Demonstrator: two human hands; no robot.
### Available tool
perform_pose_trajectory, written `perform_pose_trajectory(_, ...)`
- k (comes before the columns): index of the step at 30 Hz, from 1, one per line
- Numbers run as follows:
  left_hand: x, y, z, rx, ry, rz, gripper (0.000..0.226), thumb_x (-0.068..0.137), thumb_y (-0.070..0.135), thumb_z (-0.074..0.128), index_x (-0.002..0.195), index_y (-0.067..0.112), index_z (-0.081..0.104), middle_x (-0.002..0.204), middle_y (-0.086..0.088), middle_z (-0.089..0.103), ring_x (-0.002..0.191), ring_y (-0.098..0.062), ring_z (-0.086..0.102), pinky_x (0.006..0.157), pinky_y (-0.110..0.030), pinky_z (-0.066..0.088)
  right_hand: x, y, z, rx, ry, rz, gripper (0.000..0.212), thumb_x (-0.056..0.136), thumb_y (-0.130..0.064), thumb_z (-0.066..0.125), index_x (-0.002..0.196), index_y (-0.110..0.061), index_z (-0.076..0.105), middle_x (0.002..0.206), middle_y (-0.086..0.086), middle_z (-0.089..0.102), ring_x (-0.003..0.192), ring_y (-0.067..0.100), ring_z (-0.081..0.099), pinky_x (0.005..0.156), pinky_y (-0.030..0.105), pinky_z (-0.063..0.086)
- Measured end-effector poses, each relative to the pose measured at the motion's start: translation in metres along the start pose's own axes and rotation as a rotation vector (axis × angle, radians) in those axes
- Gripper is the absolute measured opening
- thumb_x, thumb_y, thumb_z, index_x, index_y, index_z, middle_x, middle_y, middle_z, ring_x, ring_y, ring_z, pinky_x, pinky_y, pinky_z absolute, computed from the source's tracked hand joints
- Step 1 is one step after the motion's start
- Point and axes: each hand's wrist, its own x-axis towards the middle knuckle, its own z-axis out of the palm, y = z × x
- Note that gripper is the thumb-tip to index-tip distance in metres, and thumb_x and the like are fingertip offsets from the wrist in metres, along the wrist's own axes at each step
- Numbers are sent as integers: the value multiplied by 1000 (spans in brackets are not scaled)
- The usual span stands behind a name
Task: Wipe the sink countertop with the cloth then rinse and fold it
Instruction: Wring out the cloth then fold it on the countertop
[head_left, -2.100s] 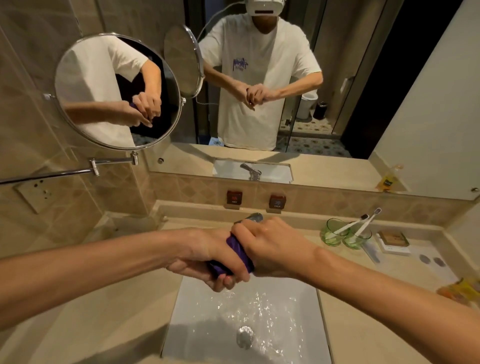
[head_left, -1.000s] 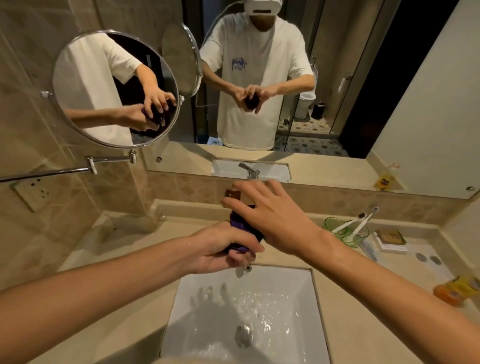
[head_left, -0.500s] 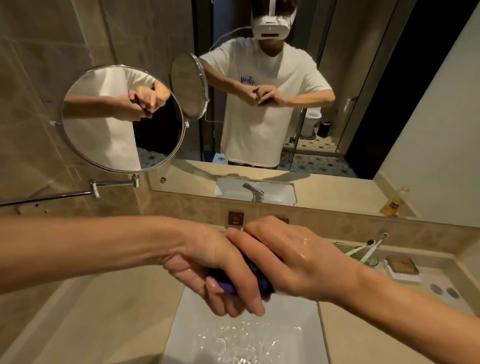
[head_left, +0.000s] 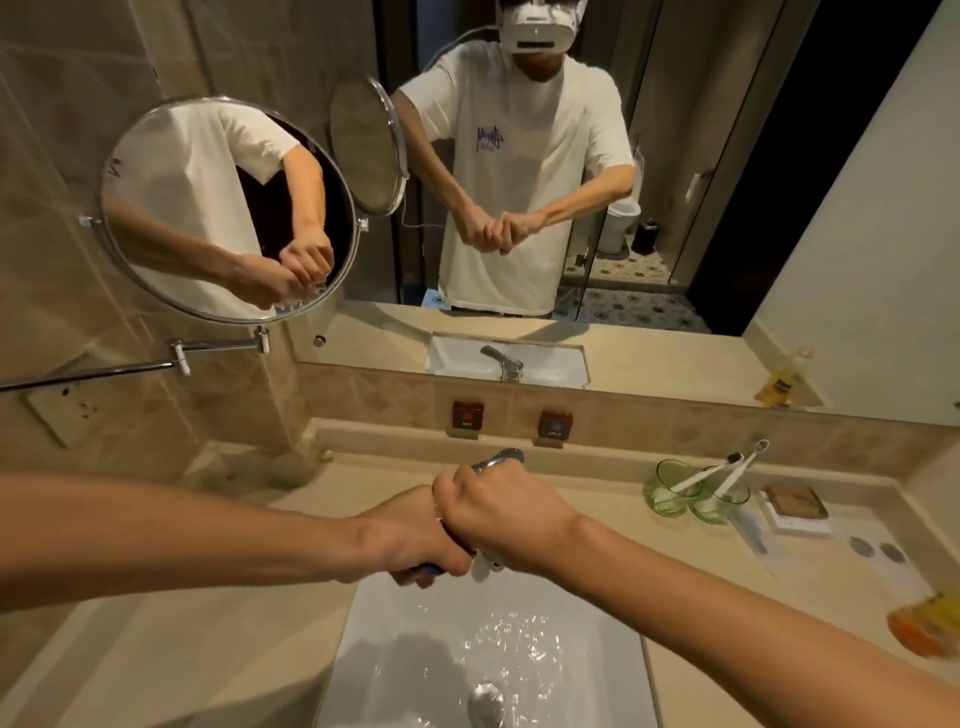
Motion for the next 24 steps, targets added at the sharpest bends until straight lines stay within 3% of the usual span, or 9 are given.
perform_pose_trajectory(2,7,-10,9,1,71,-1,27,79,-5,67,64,13,55,46,1,48,41,-15,44,42,-22,30,4,-2,3,15,-37,-56,35,49,3,82,75,0,58,56,14,60,39,30,56,39,26,27)
perform_pose_trajectory(3,11,-12,11,5,109,-1,26,79,-4,68,63,12,56,44,1,49,40,-15,43,42,-22,29,7,-2,1,9,-78,-60,27,64,2,78,85,3,61,67,16,67,51,34,65,43,31,32)
perform_pose_trajectory(5,20,-16,15,-5,164,-9,25,78,-4,69,63,12,58,42,2,49,41,-16,43,42,-23,29,14,-1,-3,-45,-244,-6,19,93,-3,54,111,3,57,102,18,72,88,40,71,58,38,39)
perform_pose_trajectory(7,27,-18,18,-21,194,-10,22,78,-4,69,65,10,60,40,2,49,42,-17,43,43,-23,30,17,0,-4,-63,-333,29,25,101,-8,44,121,0,55,117,16,69,104,39,68,65,39,39)
perform_pose_trajectory(11,37,-20,24,-22,249,-18,15,78,-1,71,72,8,60,44,0,50,42,-17,43,42,-24,31,21,2,7,-58,-379,56,25,101,-11,48,122,-6,60,121,12,68,108,34,67,65,38,41)
perform_pose_trajectory(24,40,-22,36,13,266,18,22,79,1,71,67,11,56,55,-6,53,48,-19,45,45,-26,33,16,0,12,-13,-447,171,21,99,-16,56,117,-11,65,120,9,67,108,32,66,68,38,42)
